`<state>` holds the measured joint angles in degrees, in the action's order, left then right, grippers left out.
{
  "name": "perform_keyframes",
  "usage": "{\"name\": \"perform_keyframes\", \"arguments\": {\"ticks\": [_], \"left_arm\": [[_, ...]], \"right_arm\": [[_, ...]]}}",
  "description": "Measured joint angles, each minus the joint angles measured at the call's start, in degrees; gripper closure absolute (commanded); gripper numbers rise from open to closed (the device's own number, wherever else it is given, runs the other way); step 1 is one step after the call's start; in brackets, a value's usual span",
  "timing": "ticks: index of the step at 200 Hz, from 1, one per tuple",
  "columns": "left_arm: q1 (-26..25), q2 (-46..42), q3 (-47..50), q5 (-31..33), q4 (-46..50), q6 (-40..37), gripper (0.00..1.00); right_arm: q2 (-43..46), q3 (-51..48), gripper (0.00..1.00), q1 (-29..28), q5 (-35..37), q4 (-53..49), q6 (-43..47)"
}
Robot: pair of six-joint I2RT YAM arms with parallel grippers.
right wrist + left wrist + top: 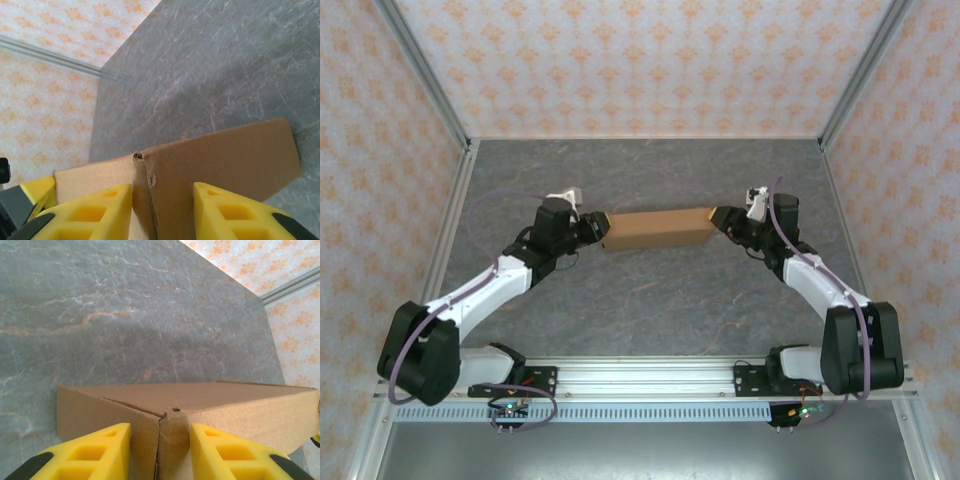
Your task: Fold the paper box
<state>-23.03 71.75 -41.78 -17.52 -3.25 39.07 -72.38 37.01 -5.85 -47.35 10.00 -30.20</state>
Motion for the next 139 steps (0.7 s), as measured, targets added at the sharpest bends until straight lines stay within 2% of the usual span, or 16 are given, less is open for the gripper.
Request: {"name": "perform_keyframes", "arguments": {"ticks": [44, 86, 116, 139], "left_arm": [[-3.3, -6.4, 6.4, 2.2, -0.2, 1.2, 0.62], [-7.8, -6.8, 12.0, 4.6, 2.8, 3.1, 0.60], [-8.7, -4.6, 12.8, 5.4, 4.1, 2.9, 0.53], [-8.7, 1.0, 9.0, 6.0, 6.2, 1.5, 0.51]], "right_arm": [[6.4, -5.0, 0.64, -2.0, 2.9, -2.1, 2.0], [10.0, -12.9, 0.64, -4.9, 6.2, -3.3, 1.1], [10.3, -14.9, 0.60, -5.7, 7.6, -3.4, 0.2], [7.6, -11.3, 0.54, -5.7, 9.7, -6.1, 1.2]]}}
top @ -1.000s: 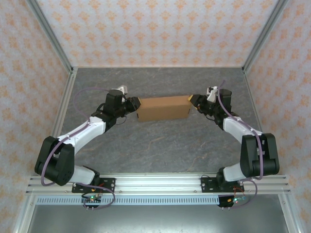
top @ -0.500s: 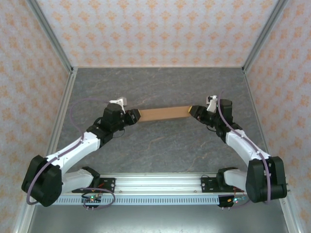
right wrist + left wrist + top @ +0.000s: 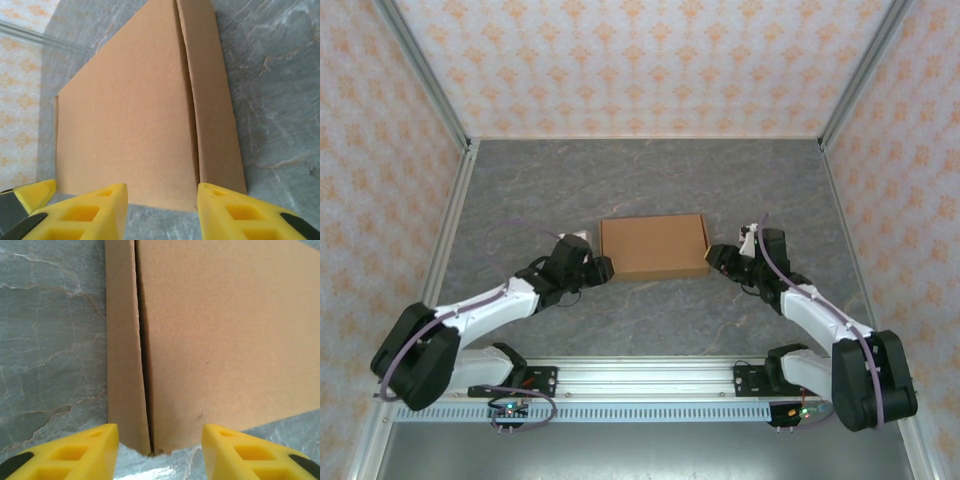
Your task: Fold the paper box
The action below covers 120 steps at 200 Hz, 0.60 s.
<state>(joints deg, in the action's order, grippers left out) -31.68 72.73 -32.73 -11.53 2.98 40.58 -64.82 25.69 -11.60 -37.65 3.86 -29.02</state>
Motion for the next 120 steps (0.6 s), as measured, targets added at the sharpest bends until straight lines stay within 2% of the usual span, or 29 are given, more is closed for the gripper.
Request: {"name": "perform_keyframes", "arguments": {"ticks": [26, 52, 75, 120], "left_arm": [[0.0, 1.7, -3.3, 0.9, 0.7, -1.1, 0.42], [1.0, -0.8, -3.4, 2.0, 1.4, -1.7, 0.37], [3.7, 1.7, -5.5, 1.2, 1.9, -1.8, 0.35], [6.2, 11.5, -9.4, -3.4, 1.4, -2.0, 0.37]], "right_arm": [[-2.2, 6.8, 0.42, 0.0, 4.6, -5.6, 2.8], [-3.6, 9.5, 0.38, -0.3, 7.4, -8.0, 4.9], [-9.9, 12.0, 0.38, -2.1, 8.1, -9.0, 6.3], [-17.4, 13.1, 0.46, -3.3, 7.7, -8.3, 6.8]]}}
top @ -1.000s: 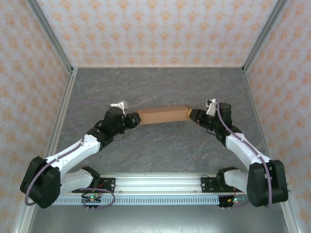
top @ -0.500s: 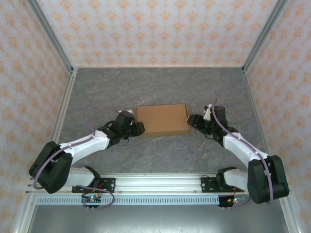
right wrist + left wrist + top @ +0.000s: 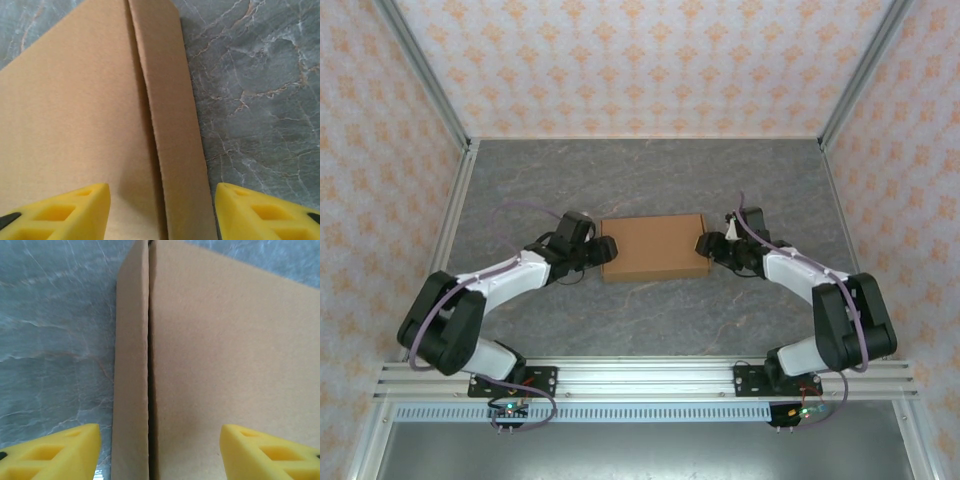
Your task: Fold the paper box
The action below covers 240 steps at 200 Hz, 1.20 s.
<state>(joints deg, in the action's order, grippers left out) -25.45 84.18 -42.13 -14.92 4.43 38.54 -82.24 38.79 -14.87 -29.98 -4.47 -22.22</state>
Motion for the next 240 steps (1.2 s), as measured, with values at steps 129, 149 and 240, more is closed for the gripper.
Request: {"name": "perform_keyframes", "arguments": {"ticks": [129, 149, 240], "left_arm": [[7.7, 23.0, -24.0, -2.1, -0.7, -4.3, 0.31], [8.3, 24.7, -27.0, -2.3, 0.3, -5.7, 0.22], [9.5, -2.8, -12.9, 15.8, 1.7, -17.4, 0.01]], "right_arm": [[-19.9, 20.5, 0.44, -0.1, 4.2, 4.7, -0.8], [-20.1, 23.3, 0.37, -0.4, 6.1, 3.1, 0.5], [13.9, 19.7, 0.22, 0.3, 35.9, -6.4, 17.6]]}}
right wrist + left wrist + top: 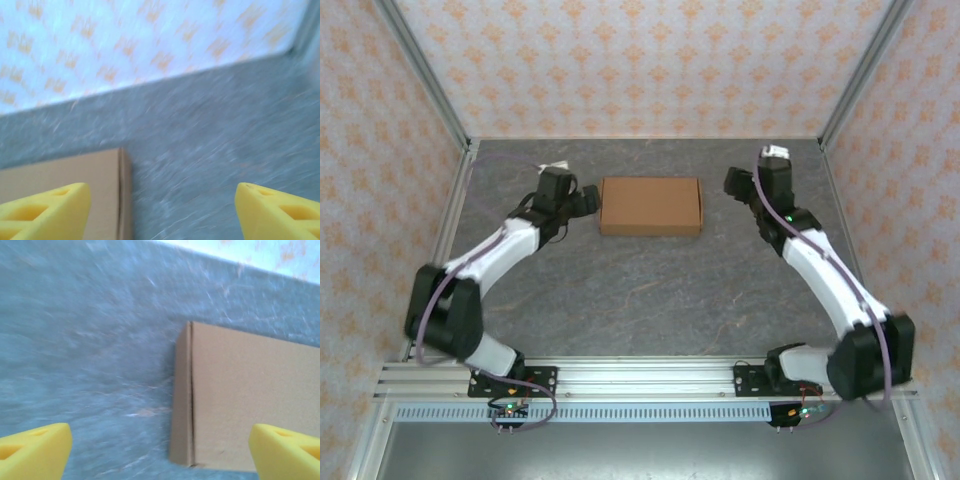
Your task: Fold the paper box
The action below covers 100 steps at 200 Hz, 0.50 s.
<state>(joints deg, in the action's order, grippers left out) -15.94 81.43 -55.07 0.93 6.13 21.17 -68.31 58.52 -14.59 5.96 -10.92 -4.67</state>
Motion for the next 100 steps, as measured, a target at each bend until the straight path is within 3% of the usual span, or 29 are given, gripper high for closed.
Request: {"name": "perform_keyframes", "arguments": {"ticks": [19, 36, 43, 67, 100], "left_arm": [[0.1, -13.0, 9.1, 6.7, -2.9, -2.4, 0.00], [1.0, -20.9, 14.9, 11.6, -5.5, -4.3, 0.00], [1.8, -23.1, 16.9, 13.3, -6.3, -5.0, 0.00], [4.3, -25.0, 21.9, 16.5, -9.3, -7.9, 0.00], [4.8, -23.4, 30.0, 17.9, -17.4, -15.2, 0.00]], "right_arm": [[8.6, -5.2, 0.17, 0.1, 6.6, 1.8, 3.4], [13.7, -11.0, 0.00, 0.9, 11.0, 4.9, 5.4], [15.2, -14.1, 0.01, 1.5, 12.3, 7.2, 6.1], [16.0, -24.1, 0.01, 3.9, 15.3, 13.9, 7.6], [10.6, -35.4, 0.01, 6.8, 16.1, 24.0, 8.2]]}}
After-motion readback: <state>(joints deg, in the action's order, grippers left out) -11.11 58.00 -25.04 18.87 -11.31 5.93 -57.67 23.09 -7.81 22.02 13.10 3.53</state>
